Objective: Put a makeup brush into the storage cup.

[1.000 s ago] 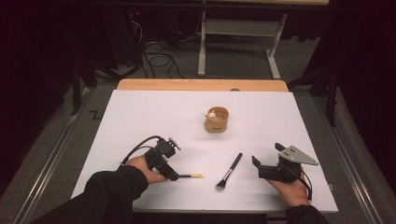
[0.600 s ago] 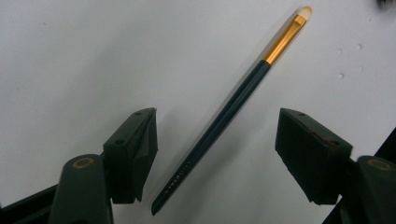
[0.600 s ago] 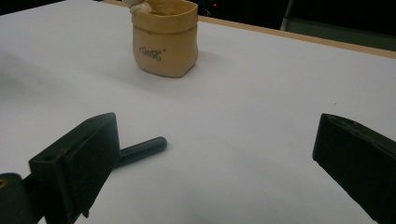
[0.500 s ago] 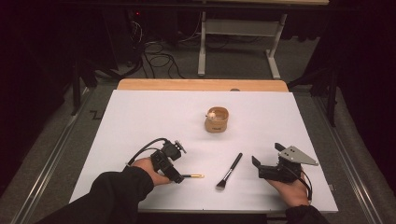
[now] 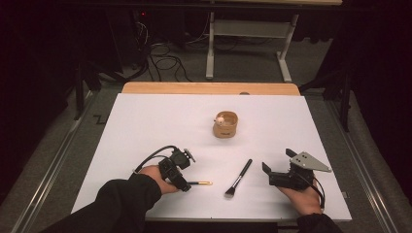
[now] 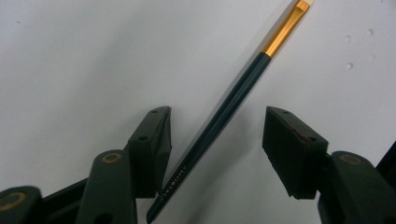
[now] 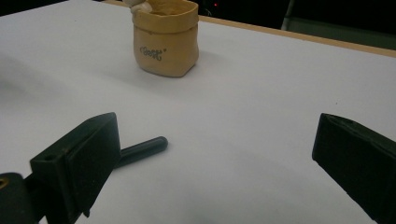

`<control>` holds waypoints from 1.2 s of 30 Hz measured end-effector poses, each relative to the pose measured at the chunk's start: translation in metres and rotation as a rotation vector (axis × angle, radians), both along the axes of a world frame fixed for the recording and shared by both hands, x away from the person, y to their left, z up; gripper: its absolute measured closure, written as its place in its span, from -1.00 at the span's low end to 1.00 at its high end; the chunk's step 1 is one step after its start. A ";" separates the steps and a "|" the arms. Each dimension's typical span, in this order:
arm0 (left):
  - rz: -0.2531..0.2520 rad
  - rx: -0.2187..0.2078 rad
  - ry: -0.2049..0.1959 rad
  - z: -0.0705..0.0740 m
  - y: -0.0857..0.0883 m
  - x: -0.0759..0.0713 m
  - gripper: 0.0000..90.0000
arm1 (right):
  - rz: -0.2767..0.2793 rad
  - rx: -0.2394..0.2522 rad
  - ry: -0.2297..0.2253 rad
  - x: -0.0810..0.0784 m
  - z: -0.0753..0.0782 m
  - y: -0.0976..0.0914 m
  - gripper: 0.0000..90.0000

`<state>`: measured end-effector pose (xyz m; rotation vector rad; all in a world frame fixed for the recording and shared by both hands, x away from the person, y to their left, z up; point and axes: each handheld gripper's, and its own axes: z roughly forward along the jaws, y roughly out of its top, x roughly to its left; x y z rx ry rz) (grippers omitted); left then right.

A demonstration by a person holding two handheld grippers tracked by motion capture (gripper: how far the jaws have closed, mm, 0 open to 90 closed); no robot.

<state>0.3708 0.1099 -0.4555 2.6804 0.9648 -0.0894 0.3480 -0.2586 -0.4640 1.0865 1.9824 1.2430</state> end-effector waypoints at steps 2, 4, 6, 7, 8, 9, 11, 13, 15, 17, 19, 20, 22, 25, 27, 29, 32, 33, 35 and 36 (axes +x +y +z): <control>-0.004 0.004 0.001 -0.001 0.000 0.000 -0.03 | 0.001 0.000 0.000 0.000 0.000 0.000 -0.96; -0.013 0.013 -0.002 -0.001 0.000 0.000 -0.01 | 0.000 0.000 0.000 0.000 0.000 0.000 -0.96; -0.009 0.009 -0.002 -0.001 0.000 0.001 0.03 | 0.001 0.002 0.000 0.000 0.000 0.000 -0.96; -0.008 0.008 -0.001 -0.001 0.000 0.001 0.04 | 0.002 0.003 0.000 0.000 0.000 0.000 -0.96; -0.007 0.010 0.000 0.000 0.001 0.001 0.04 | 0.003 0.002 -0.001 0.000 0.000 0.000 -0.96; -0.004 0.009 -0.002 -0.001 0.001 0.001 0.04 | 0.003 0.002 0.000 0.000 0.000 0.000 -0.96; -0.010 0.015 -0.002 0.000 0.001 0.001 0.06 | 0.003 0.003 0.001 0.000 0.000 0.000 -0.96; -0.014 0.020 -0.006 0.000 0.001 0.001 0.07 | 0.003 0.003 0.001 0.000 0.000 0.000 -0.96; -0.017 0.025 -0.011 0.000 0.001 0.000 0.10 | 0.004 0.002 0.000 0.000 0.000 0.000 -0.96; -0.018 0.026 -0.012 0.000 0.002 0.000 0.14 | 0.003 0.004 0.001 0.000 0.000 0.000 -0.96; -0.017 0.027 -0.011 0.000 0.002 0.000 0.15 | 0.003 0.007 0.003 0.000 0.000 0.000 -0.96; -0.018 0.029 -0.013 0.000 0.002 0.000 0.16 | 0.003 0.008 0.003 0.000 0.000 0.000 -0.96; -0.019 0.033 -0.020 0.000 0.002 0.000 0.19 | 0.003 0.009 0.004 0.000 0.000 0.000 -0.96; -0.023 0.039 -0.026 0.000 0.002 -0.001 0.27 | 0.003 0.011 0.005 0.000 0.000 0.000 -0.96; -0.024 0.041 -0.031 0.000 0.002 -0.001 0.28 | 0.002 0.011 0.006 0.000 -0.001 0.000 -0.96; -0.029 0.047 -0.038 0.000 0.002 -0.001 0.31 | 0.002 0.014 0.006 0.001 -0.001 -0.001 -0.96; -0.032 0.055 -0.052 0.000 0.002 -0.002 0.38 | 0.004 0.018 0.007 0.001 -0.001 -0.001 -0.95; -0.036 0.058 -0.058 -0.001 0.002 -0.002 0.40 | 0.004 0.018 0.007 0.001 -0.001 -0.001 -0.95; -0.041 0.063 -0.063 0.000 0.002 -0.003 0.43 | 0.004 0.019 0.008 0.001 -0.001 -0.001 -0.95; -0.043 0.064 -0.067 -0.001 0.002 -0.003 0.45 | 0.004 0.019 0.008 0.001 -0.001 -0.001 -0.95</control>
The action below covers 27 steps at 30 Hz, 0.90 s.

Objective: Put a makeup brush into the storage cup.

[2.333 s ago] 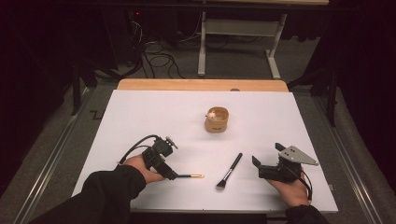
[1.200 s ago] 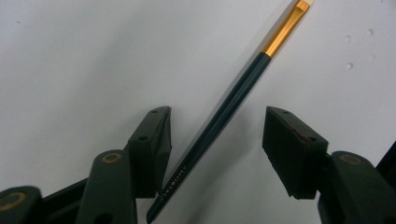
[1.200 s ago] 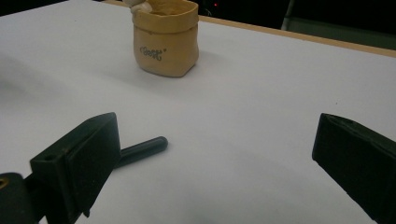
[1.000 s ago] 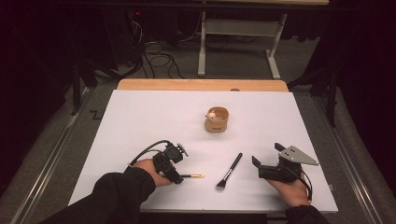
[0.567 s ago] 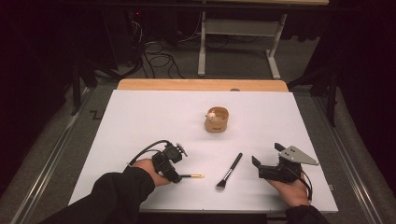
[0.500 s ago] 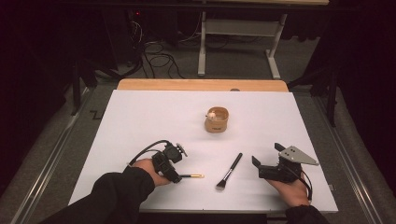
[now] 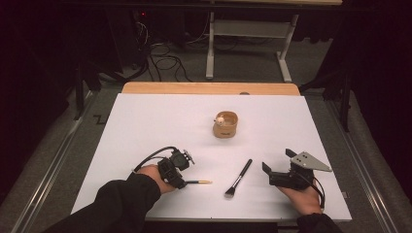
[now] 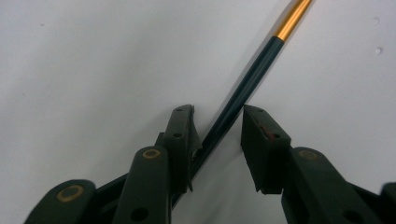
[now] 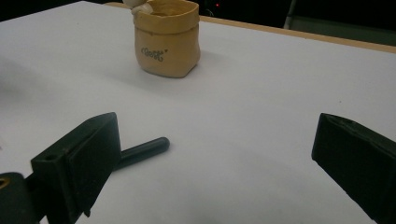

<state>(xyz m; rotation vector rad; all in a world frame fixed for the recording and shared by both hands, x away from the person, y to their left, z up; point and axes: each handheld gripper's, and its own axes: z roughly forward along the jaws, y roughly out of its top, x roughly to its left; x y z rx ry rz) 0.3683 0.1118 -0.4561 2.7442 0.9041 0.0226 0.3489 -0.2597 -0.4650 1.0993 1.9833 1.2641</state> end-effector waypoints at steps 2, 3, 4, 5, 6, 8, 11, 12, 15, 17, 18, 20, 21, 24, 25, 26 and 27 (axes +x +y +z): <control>0.002 0.001 -0.003 0.000 0.000 0.000 0.49 | 0.000 0.002 0.001 0.000 0.000 0.000 -0.95; 0.002 0.002 -0.004 0.000 0.001 0.001 0.51 | 0.000 0.002 0.001 0.000 0.000 0.000 -0.95; 0.001 0.003 -0.004 0.000 0.001 0.001 0.53 | -0.001 0.001 0.002 0.000 0.000 0.000 -0.95; 0.002 0.003 -0.006 0.000 0.001 0.001 0.55 | -0.001 0.001 0.002 0.000 0.000 0.000 -0.95; 0.001 0.005 -0.007 0.000 0.001 0.001 0.56 | -0.001 0.001 0.002 0.000 0.000 0.000 -0.95; 0.001 0.007 -0.007 0.000 0.001 0.001 0.59 | -0.001 0.001 0.002 0.000 0.000 0.000 -0.95; 0.001 0.008 -0.009 0.000 0.001 0.001 0.62 | -0.001 0.002 0.002 0.000 0.000 0.000 -0.95; 0.001 0.009 -0.010 0.000 0.001 0.002 0.63 | -0.001 0.002 0.002 0.000 0.000 0.000 -0.95; 0.001 0.012 -0.011 0.000 0.001 0.002 0.65 | -0.001 0.002 0.002 0.000 0.000 0.000 -0.94; 0.001 0.014 -0.012 0.000 0.001 0.002 0.68 | -0.001 0.003 0.003 0.000 0.000 0.000 -0.94; 0.001 0.014 -0.012 0.000 0.001 0.002 0.71 | -0.001 0.003 0.003 0.000 -0.001 0.000 -0.94; 0.000 0.013 -0.013 0.000 0.001 0.002 0.71 | 0.000 0.003 0.003 0.000 -0.001 0.000 -0.94; -0.002 0.011 -0.013 0.000 0.001 0.002 0.72 | 0.000 0.003 0.004 0.000 -0.001 0.000 -0.94; -0.001 0.012 -0.012 0.000 0.002 0.003 0.75 | -0.001 0.003 0.005 0.000 -0.001 0.000 -0.94; -0.001 0.012 -0.012 0.000 0.002 0.003 0.76 | -0.001 0.003 0.005 0.001 -0.001 0.000 -0.94; -0.001 0.013 -0.013 0.000 0.002 0.003 0.77 | -0.001 0.003 0.005 0.001 -0.001 0.000 -0.94; -0.001 0.013 -0.013 0.000 0.002 0.003 0.79 | -0.001 0.002 0.007 0.001 -0.001 0.000 -0.94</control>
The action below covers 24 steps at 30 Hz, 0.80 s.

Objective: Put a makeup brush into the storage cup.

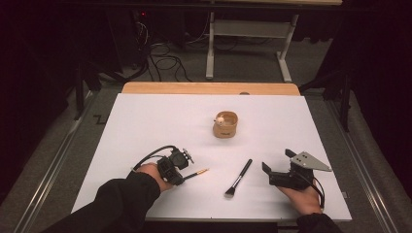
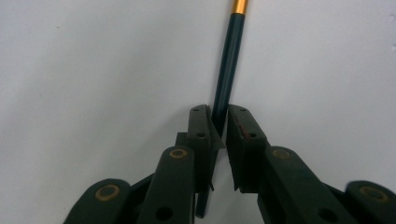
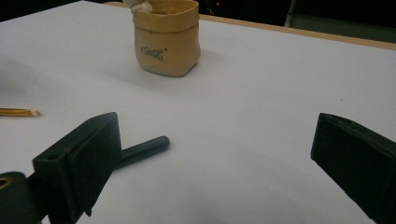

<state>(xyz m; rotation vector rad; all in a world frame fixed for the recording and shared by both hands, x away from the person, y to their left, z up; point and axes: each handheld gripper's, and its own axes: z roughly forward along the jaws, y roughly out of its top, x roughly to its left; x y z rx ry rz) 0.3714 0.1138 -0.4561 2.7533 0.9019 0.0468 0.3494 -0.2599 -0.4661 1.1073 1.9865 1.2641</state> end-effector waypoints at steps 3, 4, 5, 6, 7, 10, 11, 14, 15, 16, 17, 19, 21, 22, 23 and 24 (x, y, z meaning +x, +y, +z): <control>-0.002 0.001 -0.003 0.000 0.000 0.000 0.84 | 0.000 0.000 0.001 0.000 0.000 0.000 -0.94; -0.003 0.001 -0.003 0.000 0.000 0.000 0.85 | 0.000 -0.001 0.001 0.000 0.000 0.000 -0.94; -0.003 0.001 -0.003 0.000 0.000 0.000 0.86 | -0.001 0.000 0.002 0.000 0.000 0.000 -0.94; -0.004 0.001 -0.002 0.000 0.000 0.000 0.86 | -0.001 0.000 0.002 0.000 0.000 0.000 -0.94; -0.004 0.001 -0.002 0.000 0.000 0.000 0.86 | -0.001 0.000 0.002 0.000 0.000 0.000 -0.94; -0.002 0.002 0.000 0.000 0.000 0.001 0.86 | -0.001 0.000 0.002 0.000 0.000 0.000 -0.94; -0.001 0.003 0.001 0.000 0.000 0.001 0.86 | -0.001 0.000 0.002 0.000 0.000 0.000 -0.94; -0.005 0.007 0.004 0.000 0.000 0.001 0.86 | 0.000 0.000 0.002 0.000 -0.001 0.000 -0.94; -0.006 0.009 0.004 0.000 -0.001 0.001 0.86 | -0.001 0.000 0.002 0.000 -0.001 0.000 -0.94; -0.005 0.006 0.007 0.000 0.000 0.002 0.86 | -0.001 0.000 0.002 0.000 -0.001 0.000 -0.94; -0.001 0.008 0.014 0.000 -0.001 0.002 0.86 | -0.001 0.000 0.002 0.000 0.000 0.000 -0.94; 0.002 0.007 0.016 0.000 -0.001 0.003 0.85 | 0.000 -0.001 0.001 0.000 0.000 0.001 -0.94; 0.001 0.007 0.013 0.000 -0.001 0.002 0.85 | 0.000 -0.002 0.001 0.000 0.000 0.001 -0.94; 0.000 0.012 0.011 0.000 -0.001 0.002 0.85 | 0.000 -0.001 0.001 0.000 0.000 0.001 -0.94; -0.001 0.012 0.010 0.000 -0.001 0.002 0.85 | 0.000 -0.002 0.002 0.000 0.000 0.001 -0.94; -0.003 0.012 0.010 0.000 -0.001 0.002 0.86 | 0.000 -0.001 0.002 0.000 0.000 0.001 -0.94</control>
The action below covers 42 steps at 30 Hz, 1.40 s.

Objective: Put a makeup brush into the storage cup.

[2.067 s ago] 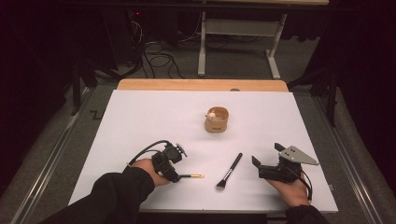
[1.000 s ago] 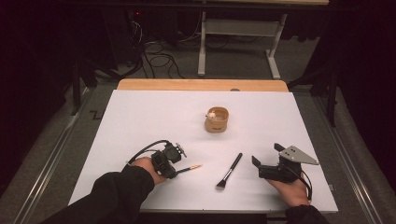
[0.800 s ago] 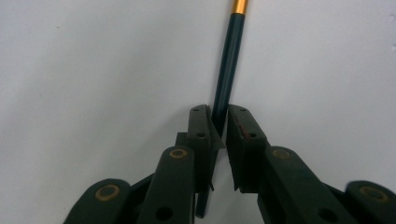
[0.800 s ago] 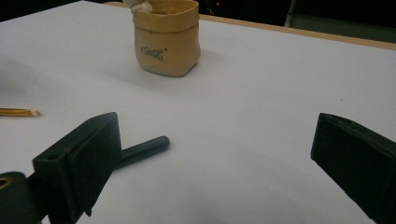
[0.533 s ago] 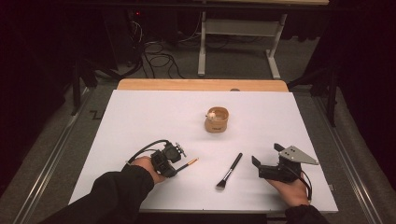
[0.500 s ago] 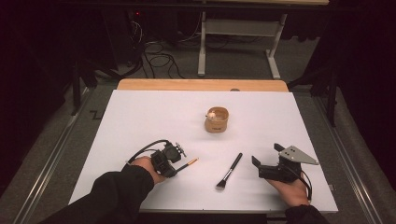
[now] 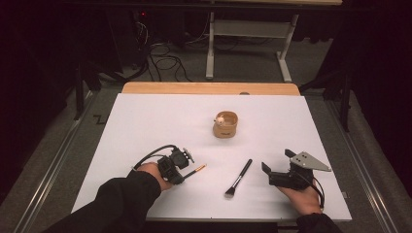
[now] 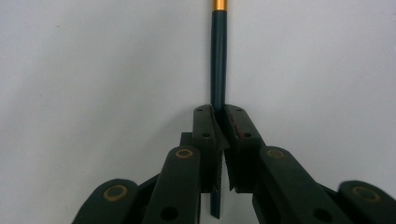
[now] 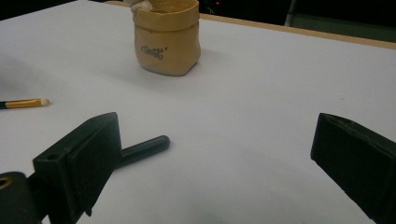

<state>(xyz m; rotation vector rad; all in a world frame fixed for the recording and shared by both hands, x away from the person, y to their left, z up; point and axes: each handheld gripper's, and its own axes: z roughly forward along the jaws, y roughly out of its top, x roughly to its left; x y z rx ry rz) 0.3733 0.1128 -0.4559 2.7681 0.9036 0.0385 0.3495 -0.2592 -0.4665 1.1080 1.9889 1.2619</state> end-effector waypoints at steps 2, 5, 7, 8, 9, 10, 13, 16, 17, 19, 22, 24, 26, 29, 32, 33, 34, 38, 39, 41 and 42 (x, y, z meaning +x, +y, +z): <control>-0.001 -0.005 -0.001 0.000 0.000 0.000 0.86 | 0.001 0.000 0.000 0.000 0.000 0.000 -0.94; 0.000 -0.007 -0.002 0.000 0.001 0.000 0.87 | 0.001 -0.001 -0.001 0.000 0.000 0.000 -0.94; 0.008 -0.018 0.015 0.000 0.002 0.002 0.87 | 0.001 0.000 0.001 0.000 0.000 0.000 -0.94; 0.011 -0.019 0.021 0.000 0.003 0.003 0.87 | 0.000 0.001 0.001 0.000 0.000 0.000 -0.94; 0.009 -0.021 0.024 0.000 0.003 0.003 0.87 | 0.000 0.001 0.001 0.000 0.000 0.000 -0.94; 0.011 -0.024 0.024 0.000 0.003 0.003 0.87 | 0.000 0.002 0.000 0.000 0.000 0.000 -0.94; 0.025 -0.037 0.025 0.001 0.006 0.003 0.87 | -0.002 0.003 -0.001 0.000 0.000 -0.001 -0.94; 0.048 -0.050 0.016 0.004 0.013 0.005 0.87 | -0.001 0.001 0.000 0.000 0.000 -0.001 -0.94; 0.059 -0.053 0.015 0.005 0.016 0.006 0.87 | -0.001 0.002 0.000 0.000 0.000 -0.001 -0.94; 0.079 -0.053 0.008 0.008 0.024 0.008 0.87 | -0.001 0.003 0.000 0.000 0.000 0.000 -0.94; 0.106 -0.051 0.002 0.010 0.034 0.010 0.87 | -0.002 0.002 0.000 0.000 0.000 0.000 -0.94; 0.131 -0.051 0.002 0.011 0.042 0.012 0.87 | -0.002 0.002 0.000 0.000 0.000 0.000 -0.94; 0.157 -0.048 0.003 0.011 0.050 0.014 0.87 | -0.002 0.001 0.000 0.000 0.000 0.000 -0.94; 0.214 -0.045 -0.005 0.010 0.061 0.017 0.87 | -0.001 0.001 0.000 0.000 0.000 0.000 -0.94; 0.254 -0.047 -0.014 0.012 0.071 0.020 0.87 | -0.002 0.001 0.000 0.000 0.000 0.000 -0.94; 0.272 -0.050 -0.014 0.013 0.075 0.020 0.87 | -0.002 0.001 0.000 0.000 0.000 0.000 -0.94; 0.280 -0.052 -0.016 0.013 0.077 0.021 0.87 | -0.003 0.001 0.000 0.000 0.000 0.000 -0.94; 0.298 -0.058 -0.023 0.015 0.084 0.023 0.87 | -0.002 0.000 0.001 0.000 0.000 0.000 -0.94; 0.298 -0.059 -0.024 0.015 0.086 0.022 0.87 | -0.003 0.000 0.001 0.000 0.000 0.000 -0.94; 0.301 -0.063 -0.026 0.015 0.086 0.022 0.87 | -0.004 -0.001 0.002 0.000 -0.001 0.000 -0.94; 0.303 -0.069 -0.031 0.015 0.087 0.022 0.87 | -0.003 -0.001 0.002 0.000 -0.001 0.000 -0.94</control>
